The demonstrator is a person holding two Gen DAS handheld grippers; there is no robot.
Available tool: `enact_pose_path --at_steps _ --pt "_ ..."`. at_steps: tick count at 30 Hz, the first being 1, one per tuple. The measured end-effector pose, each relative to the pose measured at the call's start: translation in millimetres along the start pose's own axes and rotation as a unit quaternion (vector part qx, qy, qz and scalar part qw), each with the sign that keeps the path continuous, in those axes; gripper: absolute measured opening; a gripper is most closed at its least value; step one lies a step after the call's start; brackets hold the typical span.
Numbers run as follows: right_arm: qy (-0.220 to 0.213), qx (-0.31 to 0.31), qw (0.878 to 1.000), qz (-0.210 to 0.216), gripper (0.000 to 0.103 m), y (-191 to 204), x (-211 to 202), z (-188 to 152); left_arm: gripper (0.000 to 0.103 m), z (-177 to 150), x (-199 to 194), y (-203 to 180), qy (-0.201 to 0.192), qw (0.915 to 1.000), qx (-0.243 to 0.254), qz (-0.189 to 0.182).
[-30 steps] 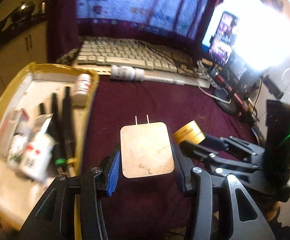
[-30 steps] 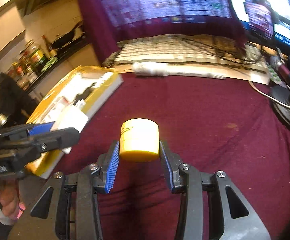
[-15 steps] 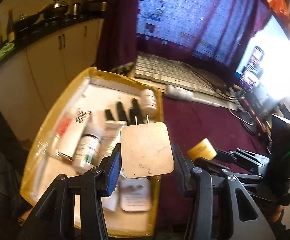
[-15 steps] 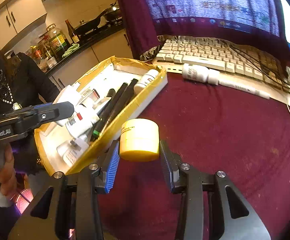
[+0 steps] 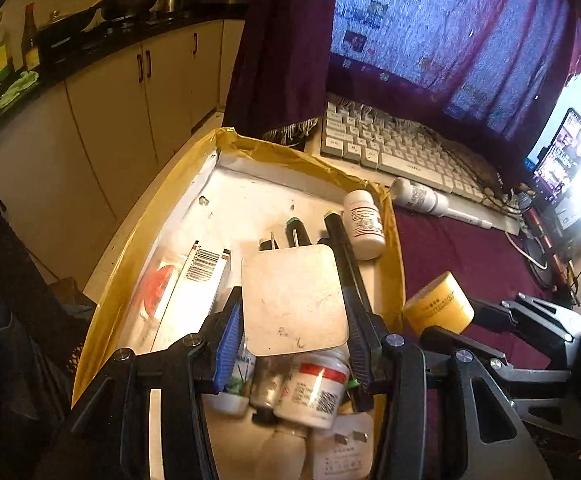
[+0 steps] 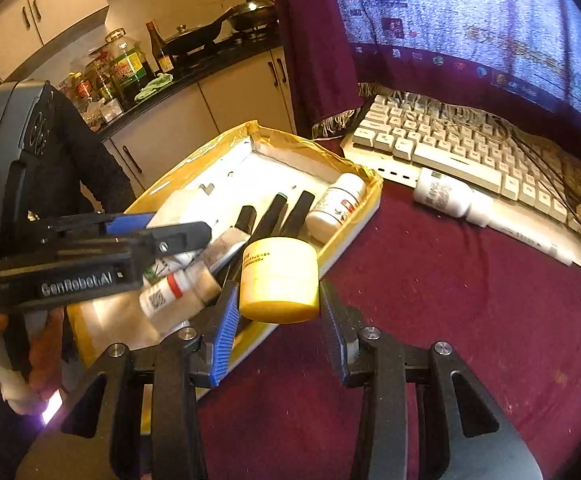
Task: Organize objects
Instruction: 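Carry charger in left gripper while right gripper carries yellow jar over tray, then open left gripper releasing charger while right gripper releases jar into tray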
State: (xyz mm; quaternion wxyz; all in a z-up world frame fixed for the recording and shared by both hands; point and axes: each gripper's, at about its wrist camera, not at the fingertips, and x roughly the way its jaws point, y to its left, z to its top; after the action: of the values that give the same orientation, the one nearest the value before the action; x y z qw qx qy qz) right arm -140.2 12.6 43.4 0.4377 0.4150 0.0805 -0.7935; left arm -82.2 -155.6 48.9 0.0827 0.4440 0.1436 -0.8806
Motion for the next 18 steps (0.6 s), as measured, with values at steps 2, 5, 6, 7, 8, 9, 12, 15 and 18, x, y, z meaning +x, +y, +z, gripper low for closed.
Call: enact_pose_path --at_steps 2,5,6,7,8,9,12,15,18 --pt "0.004 -0.004 1.000 -0.002 0.038 1.4 5.9 3.7 0.042 1.3 5.9 1.0 0.007 1.0000 0.002 0.004" --pt "0.003 -0.007 1.000 -0.006 0.038 2.0 10.4 7.5 0.042 3.5 10.7 1.4 0.012 0.9999 0.005 0.009" --pt "0.003 -0.007 1.000 -0.008 0.038 2.1 11.3 9.3 0.042 4.4 12.5 1.3 0.013 0.9999 0.005 0.009" --pt "0.003 -0.008 1.000 -0.010 0.038 2.5 12.1 10.9 0.042 5.4 14.5 1.4 0.014 0.9998 0.005 0.010" --pt "0.003 -0.009 1.000 -0.011 0.038 3.4 12.9 12.3 0.042 6.2 16.6 1.7 0.016 0.9998 0.004 0.012" --pt "0.004 -0.011 1.000 -0.012 0.038 4.5 14.2 13.9 0.042 6.9 19.3 2.0 0.018 0.9997 0.004 0.014" --pt "0.003 -0.020 1.000 -0.018 0.038 8.2 18.6 18.9 0.042 7.6 23.9 2.4 0.022 0.9997 0.005 0.013" --pt "0.004 -0.032 0.999 -0.031 0.038 12.1 24.0 23.8 0.042 9.7 26.7 5.2 0.024 0.9996 0.003 0.013" --pt "0.010 -0.036 0.999 -0.036 0.038 10.9 29.8 28.0 0.040 13.4 29.3 9.1 0.024 0.9996 0.000 0.013"
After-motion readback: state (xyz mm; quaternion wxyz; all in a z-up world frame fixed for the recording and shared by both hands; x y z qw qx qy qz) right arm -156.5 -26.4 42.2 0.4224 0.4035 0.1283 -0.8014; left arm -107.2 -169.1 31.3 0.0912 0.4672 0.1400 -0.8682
